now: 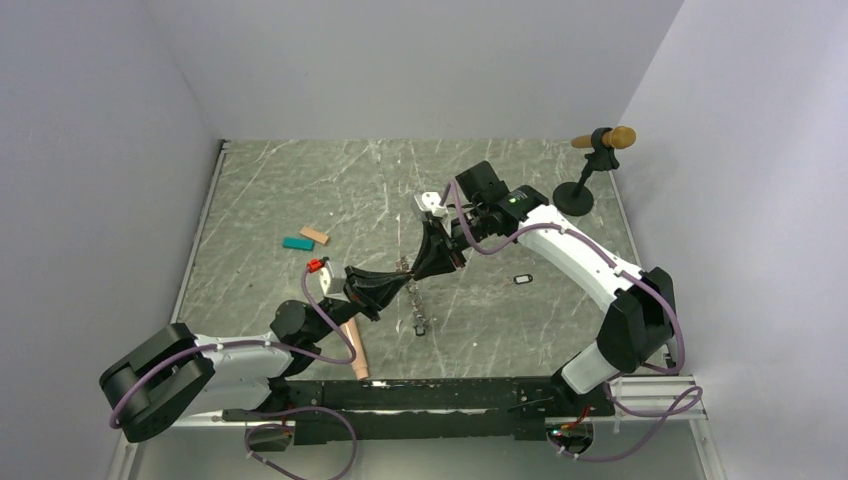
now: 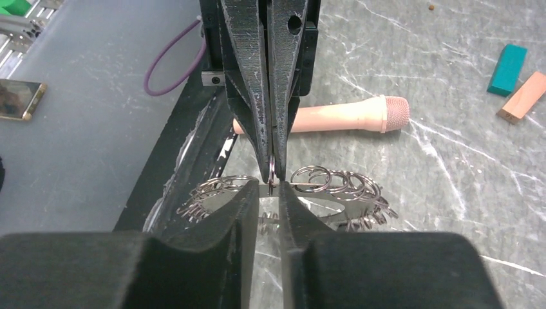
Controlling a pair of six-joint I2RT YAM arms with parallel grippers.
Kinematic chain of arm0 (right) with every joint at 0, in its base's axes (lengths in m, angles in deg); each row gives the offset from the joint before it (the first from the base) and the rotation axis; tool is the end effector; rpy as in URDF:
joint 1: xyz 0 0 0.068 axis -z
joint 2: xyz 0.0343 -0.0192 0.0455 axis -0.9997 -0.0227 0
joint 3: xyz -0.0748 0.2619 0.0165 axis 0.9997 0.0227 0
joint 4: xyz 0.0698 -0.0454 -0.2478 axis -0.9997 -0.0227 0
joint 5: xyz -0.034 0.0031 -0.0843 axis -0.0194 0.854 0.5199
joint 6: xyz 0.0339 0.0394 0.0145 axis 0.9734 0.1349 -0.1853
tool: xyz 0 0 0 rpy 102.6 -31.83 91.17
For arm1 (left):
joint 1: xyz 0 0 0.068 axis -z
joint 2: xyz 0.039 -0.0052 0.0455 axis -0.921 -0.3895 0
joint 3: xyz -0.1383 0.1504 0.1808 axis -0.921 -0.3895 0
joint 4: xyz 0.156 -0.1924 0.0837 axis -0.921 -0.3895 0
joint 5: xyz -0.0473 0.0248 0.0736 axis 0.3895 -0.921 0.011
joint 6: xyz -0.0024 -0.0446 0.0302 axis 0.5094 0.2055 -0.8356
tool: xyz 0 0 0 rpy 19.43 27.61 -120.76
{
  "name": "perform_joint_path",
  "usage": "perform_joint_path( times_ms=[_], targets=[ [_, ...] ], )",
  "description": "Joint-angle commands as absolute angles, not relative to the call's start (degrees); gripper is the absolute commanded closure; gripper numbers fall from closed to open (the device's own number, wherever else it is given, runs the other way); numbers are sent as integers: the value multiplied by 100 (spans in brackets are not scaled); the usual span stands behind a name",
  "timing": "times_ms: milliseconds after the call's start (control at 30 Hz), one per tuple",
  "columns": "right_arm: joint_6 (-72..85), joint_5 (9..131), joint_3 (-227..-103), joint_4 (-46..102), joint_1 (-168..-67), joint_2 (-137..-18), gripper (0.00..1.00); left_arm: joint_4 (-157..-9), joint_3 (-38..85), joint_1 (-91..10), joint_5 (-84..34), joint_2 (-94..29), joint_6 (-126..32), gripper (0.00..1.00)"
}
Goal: Put the keys on the keyring
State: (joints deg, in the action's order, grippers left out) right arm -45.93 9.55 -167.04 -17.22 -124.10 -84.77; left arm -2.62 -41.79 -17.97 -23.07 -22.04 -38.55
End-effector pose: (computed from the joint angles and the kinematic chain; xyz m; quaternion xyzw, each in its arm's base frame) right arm 0.2359 0.2080 0.3180 -0.6379 0.4994 0.5116 0.2863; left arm 0.1189 -0.1472 0.2213 0.2079 0.5052 -0.5150 0.6605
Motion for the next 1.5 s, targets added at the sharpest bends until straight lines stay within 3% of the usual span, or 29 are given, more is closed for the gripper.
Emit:
perform_joint_path(
  times_ms=[0, 133, 300, 333, 433, 533, 633, 833, 1033, 1467],
  targets=[
    [-4587, 608, -16678, -1503, -12421, -8300, 83, 371, -3985, -1762, -2441, -2119, -3766, 100],
    [-4572, 608, -16687, -1512, -12427, -8337, 99, 289, -3990, -1768, -2461, -2063, -3794, 100],
    [-4502, 975, -17034, -1888, -12420, -8502, 100, 51, -3996, -1766, -2401, -1960, -3844, 100],
    [-4791, 1129, -17250, -2306, -12419, -8603, 100, -71, -4008, -1763, -2386, -1892, -3878, 94],
    [-5272, 1569, -17795, -3199, -12423, -8971, 100, -940, -4025, -1777, -2315, -1433, -4154, 59],
    [-5543, 1950, -18121, -3746, -12423, -9175, 100, -2541, -3865, -1777, -2212, -695, -4674, 46],
    [-5767, 2301, -18408, -4219, -12462, -9346, 100, -4448, -3370, -1774, -2154, -157, -5301, 39],
    [-5841, 2863, -18743, -4562, -12574, -9420, 100, -6078, -2643, -1776, -1831, -217, -6174, 36],
    [-5808, 3035, -18841, -4586, -12671, -9414, 100, -5880, -2373, -1769, -1689, -780, -6210, 31],
    [-5879, 2873, -18723, -4594, -12720, -9427, 100, -5313, -2338, -1774, -1704, -1159, -6028, 46]
  ],
)
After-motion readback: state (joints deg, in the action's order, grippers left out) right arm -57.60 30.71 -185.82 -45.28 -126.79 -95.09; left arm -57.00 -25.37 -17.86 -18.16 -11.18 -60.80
